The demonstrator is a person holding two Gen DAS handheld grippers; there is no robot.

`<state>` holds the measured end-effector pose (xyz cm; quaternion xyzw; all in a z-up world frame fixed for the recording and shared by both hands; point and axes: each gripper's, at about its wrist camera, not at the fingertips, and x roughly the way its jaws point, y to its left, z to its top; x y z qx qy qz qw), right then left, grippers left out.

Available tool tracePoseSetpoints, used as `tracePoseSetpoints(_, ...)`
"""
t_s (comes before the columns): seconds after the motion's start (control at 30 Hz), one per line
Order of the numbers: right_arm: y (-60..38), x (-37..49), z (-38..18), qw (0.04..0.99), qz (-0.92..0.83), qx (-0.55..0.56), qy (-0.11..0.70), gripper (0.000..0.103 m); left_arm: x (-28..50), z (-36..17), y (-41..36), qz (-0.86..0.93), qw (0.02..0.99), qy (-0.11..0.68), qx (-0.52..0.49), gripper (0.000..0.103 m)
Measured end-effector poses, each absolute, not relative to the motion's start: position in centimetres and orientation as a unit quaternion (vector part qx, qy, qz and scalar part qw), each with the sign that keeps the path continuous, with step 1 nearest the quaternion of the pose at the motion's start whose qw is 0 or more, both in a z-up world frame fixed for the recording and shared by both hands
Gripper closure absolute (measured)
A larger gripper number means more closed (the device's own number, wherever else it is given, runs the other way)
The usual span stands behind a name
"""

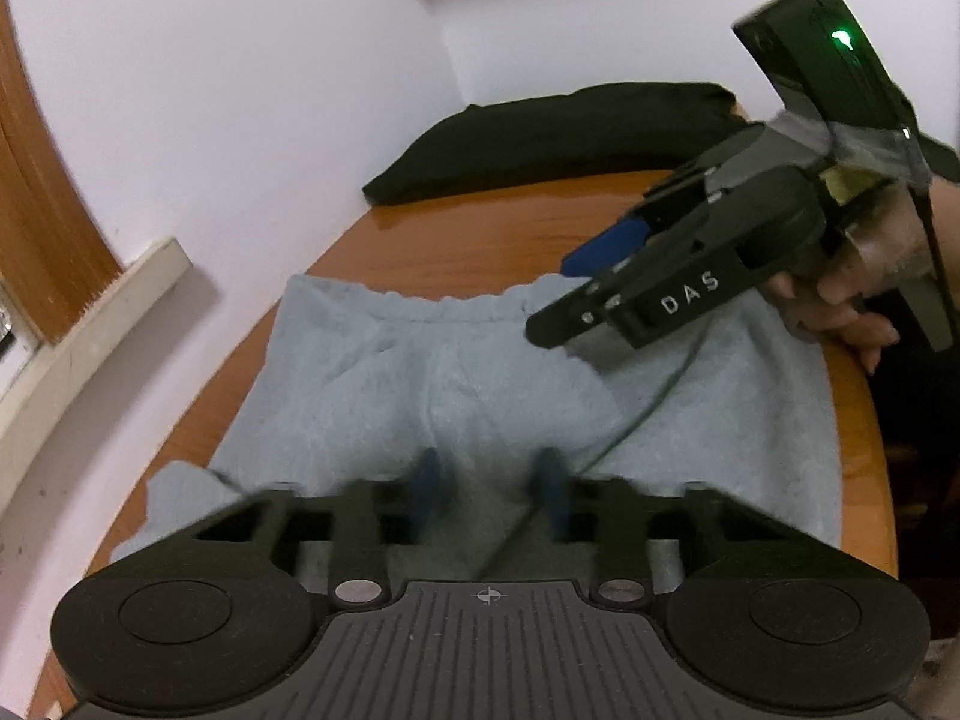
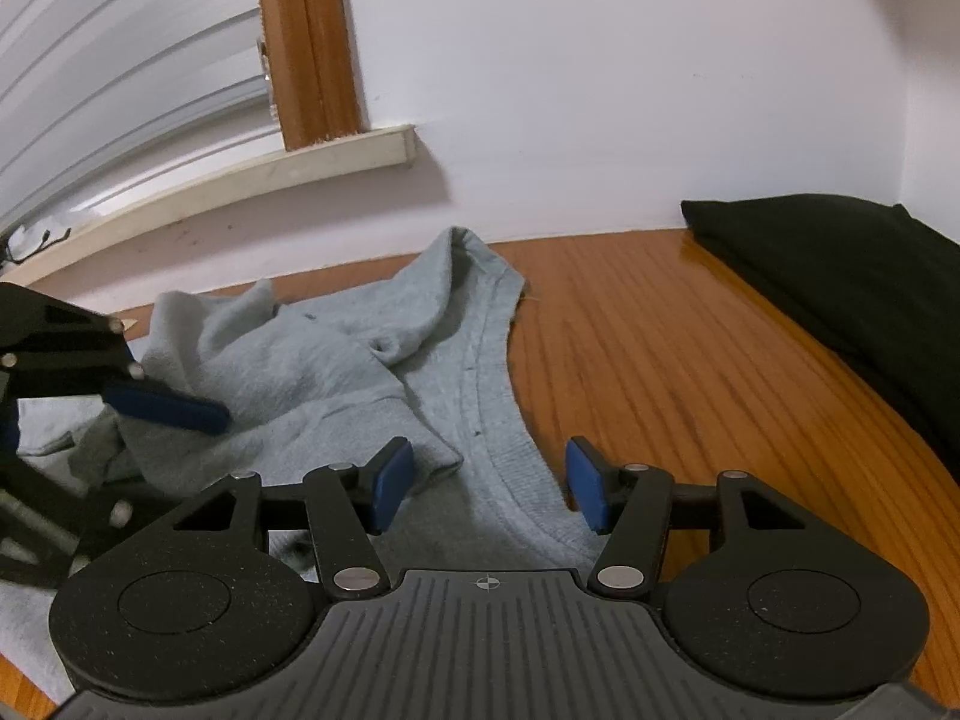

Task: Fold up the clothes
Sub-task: 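Grasp the sweatshirt sleeve with the left gripper and lift it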

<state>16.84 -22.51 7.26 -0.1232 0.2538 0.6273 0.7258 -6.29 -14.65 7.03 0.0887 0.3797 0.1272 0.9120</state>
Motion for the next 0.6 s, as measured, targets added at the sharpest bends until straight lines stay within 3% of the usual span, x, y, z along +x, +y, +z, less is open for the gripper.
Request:
tracePoseSetpoints(0.37,-22.5,16.4,7.4,0.719,0.637,-0.142,0.238,0.047,-14.0,13.2,-9.3,0.233,0.933,0.273,0.025,0.092)
tracePoseSetpoints(0.6,-22.6,13.0,9.6,0.738,0.628,-0.181,0.166,0.048,-23.6,16.9,-5.1,0.333,0.918,0.216,-0.019,0.093)
